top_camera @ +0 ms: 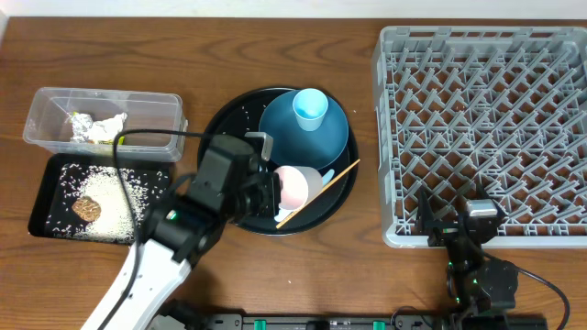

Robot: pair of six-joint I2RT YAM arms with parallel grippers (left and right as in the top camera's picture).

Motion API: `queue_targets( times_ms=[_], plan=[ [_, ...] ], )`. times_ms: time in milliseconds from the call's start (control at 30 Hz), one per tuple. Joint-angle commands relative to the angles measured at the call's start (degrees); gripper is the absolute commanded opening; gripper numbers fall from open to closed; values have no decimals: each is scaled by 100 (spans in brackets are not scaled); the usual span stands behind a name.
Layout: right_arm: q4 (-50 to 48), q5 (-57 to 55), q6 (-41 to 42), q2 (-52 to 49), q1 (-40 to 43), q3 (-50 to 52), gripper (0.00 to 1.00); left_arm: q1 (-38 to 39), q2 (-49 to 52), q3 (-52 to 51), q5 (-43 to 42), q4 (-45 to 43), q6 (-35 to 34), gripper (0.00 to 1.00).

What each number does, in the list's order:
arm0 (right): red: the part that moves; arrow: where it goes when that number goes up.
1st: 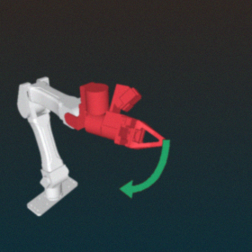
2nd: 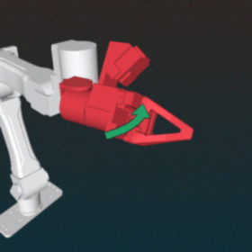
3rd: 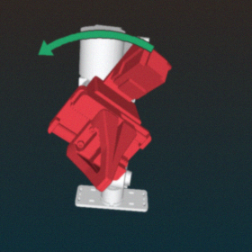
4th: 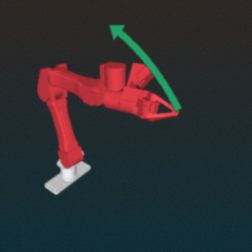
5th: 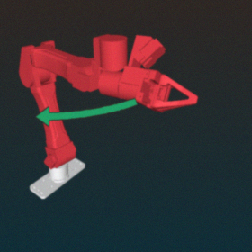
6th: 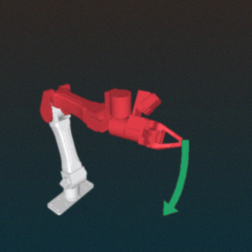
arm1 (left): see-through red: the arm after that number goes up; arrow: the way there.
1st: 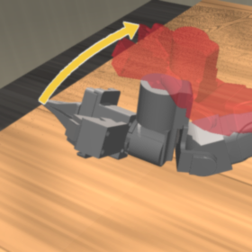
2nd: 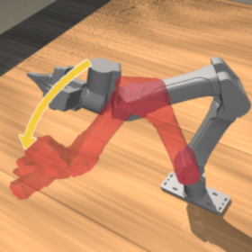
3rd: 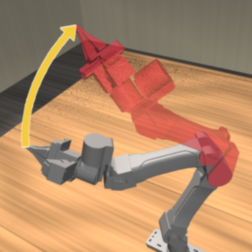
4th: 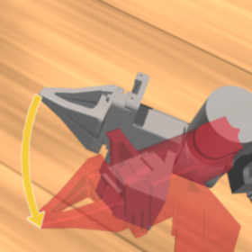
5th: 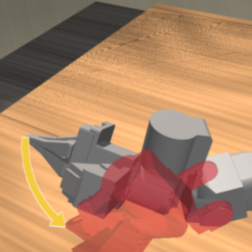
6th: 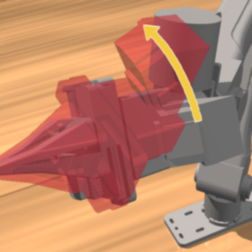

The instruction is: Sort waste into correct bins and load items into the dishwasher rack

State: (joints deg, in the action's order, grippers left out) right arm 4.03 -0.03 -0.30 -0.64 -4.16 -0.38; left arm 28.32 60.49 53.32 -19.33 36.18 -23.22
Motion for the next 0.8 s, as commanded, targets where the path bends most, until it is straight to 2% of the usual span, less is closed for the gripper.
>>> queue_targets(
  times_ms=[0, 200, 600, 767],
  plan=[
    [24, -59, -44, 22, -35, 7, 99, 0, -323, 87, -398, -107, 437, 6],
    [24, -59, -44, 22, -35, 7, 99, 0, -723, 87, 122, 31, 466, 6],
    [24, -59, -44, 22, -35, 7, 99, 0, -885, 85, 125, 216, 557, 6],
    [24, -59, -44, 22, -35, 7, 99, 0, -769, 85, -240, 50, 542, 6]
  ],
)
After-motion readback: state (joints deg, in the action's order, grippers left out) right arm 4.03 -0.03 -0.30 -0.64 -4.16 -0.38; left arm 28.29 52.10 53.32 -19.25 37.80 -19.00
